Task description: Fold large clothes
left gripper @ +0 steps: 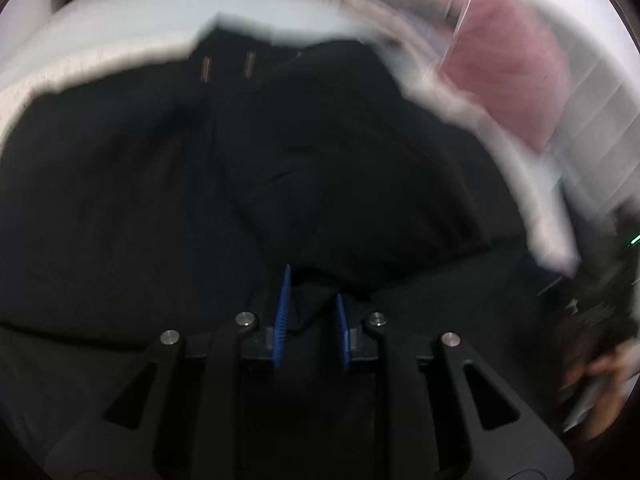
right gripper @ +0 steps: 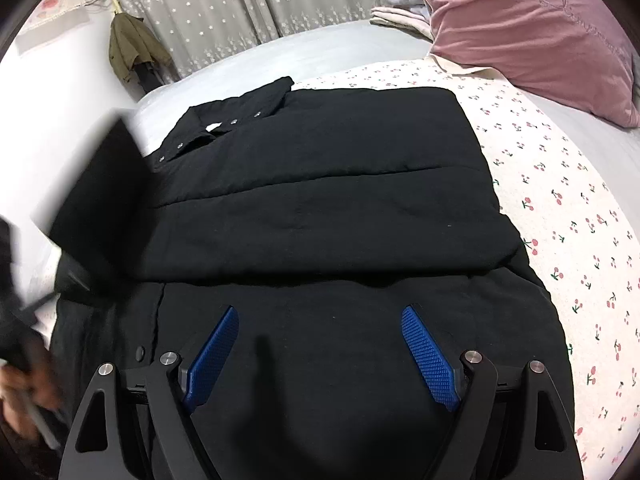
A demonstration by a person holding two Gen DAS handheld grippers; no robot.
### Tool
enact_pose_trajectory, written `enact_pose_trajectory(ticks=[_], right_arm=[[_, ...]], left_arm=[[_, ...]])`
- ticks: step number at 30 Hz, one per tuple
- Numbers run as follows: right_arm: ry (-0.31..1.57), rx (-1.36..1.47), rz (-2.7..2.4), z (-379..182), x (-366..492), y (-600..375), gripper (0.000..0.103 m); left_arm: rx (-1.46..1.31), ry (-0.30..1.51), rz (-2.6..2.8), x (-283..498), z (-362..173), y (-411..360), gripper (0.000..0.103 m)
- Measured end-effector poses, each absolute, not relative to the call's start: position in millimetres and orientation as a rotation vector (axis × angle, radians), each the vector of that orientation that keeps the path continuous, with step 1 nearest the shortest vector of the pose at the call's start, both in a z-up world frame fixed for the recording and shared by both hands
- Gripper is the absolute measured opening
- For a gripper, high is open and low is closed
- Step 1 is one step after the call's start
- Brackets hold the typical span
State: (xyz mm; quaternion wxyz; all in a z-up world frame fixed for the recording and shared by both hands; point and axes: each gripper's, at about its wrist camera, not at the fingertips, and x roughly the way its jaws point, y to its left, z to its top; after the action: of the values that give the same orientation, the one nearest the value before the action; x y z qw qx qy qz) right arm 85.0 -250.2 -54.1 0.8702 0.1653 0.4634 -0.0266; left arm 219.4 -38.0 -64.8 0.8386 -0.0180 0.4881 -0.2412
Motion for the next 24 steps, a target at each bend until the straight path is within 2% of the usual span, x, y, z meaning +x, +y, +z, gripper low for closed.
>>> enact_pose_trajectory(ticks=[1,2,3,5,7,9,11,16,17,18,19,20,21,23,24], right_arm=[[0.966,0.342,-0.044,-54,86,-249,0.085],[0.964,0.338,-0.029,-54,86,-246,0.085],[0.958,0.335,-0.012,-53,86,-244,0.085],[0.940,0.349,0.036,-52,87,-239,0.085],[0.930,0.412,0.106,-53,90,-235,0.085],[0.921,0.503,0.190,-54,97,-228,0.085],[0.910,0.569,0.255,-55,104,-219,0.085],[0.912,0.591,0.310,-67,130,-183,0.084],[0.935,0.573,0.293,-74,138,-173,0.081],[0.950,0.555,0.287,-77,143,-165,0.071],[0.965,0.516,0.286,-78,148,-156,0.035],[0.969,0.478,0.286,-74,151,-149,0.014],[0.943,0.455,0.274,-66,151,-147,0.014],[0.828,0.402,0.264,-40,146,-147,0.012],[0.783,0.393,0.252,-32,145,-151,0.012]], left_arm=[[-0.062,0.986,-0.537,214,-64,-31,0.024],[-0.102,0.958,-0.554,209,-59,-20,0.034],[-0.149,0.973,-0.569,207,-54,-9,0.052],[-0.239,1.007,-0.593,203,-45,13,0.067],[-0.270,0.978,-0.560,198,-34,33,0.069],[-0.278,0.918,-0.474,192,-22,63,0.081],[-0.302,0.846,-0.384,183,-17,92,0.082],[-0.255,0.735,-0.197,192,-17,138,0.082],[-0.262,0.715,-0.166,194,-20,145,0.078],[-0.282,0.702,-0.147,197,-24,153,0.067],[-0.300,0.697,-0.138,201,-27,154,0.059],[-0.316,0.697,-0.137,206,-32,154,0.044],[-0.328,0.692,-0.146,209,-36,155,0.033],[-0.341,0.681,-0.162,214,-42,155,0.024],[-0.333,0.687,-0.165,218,-46,151,0.024]])
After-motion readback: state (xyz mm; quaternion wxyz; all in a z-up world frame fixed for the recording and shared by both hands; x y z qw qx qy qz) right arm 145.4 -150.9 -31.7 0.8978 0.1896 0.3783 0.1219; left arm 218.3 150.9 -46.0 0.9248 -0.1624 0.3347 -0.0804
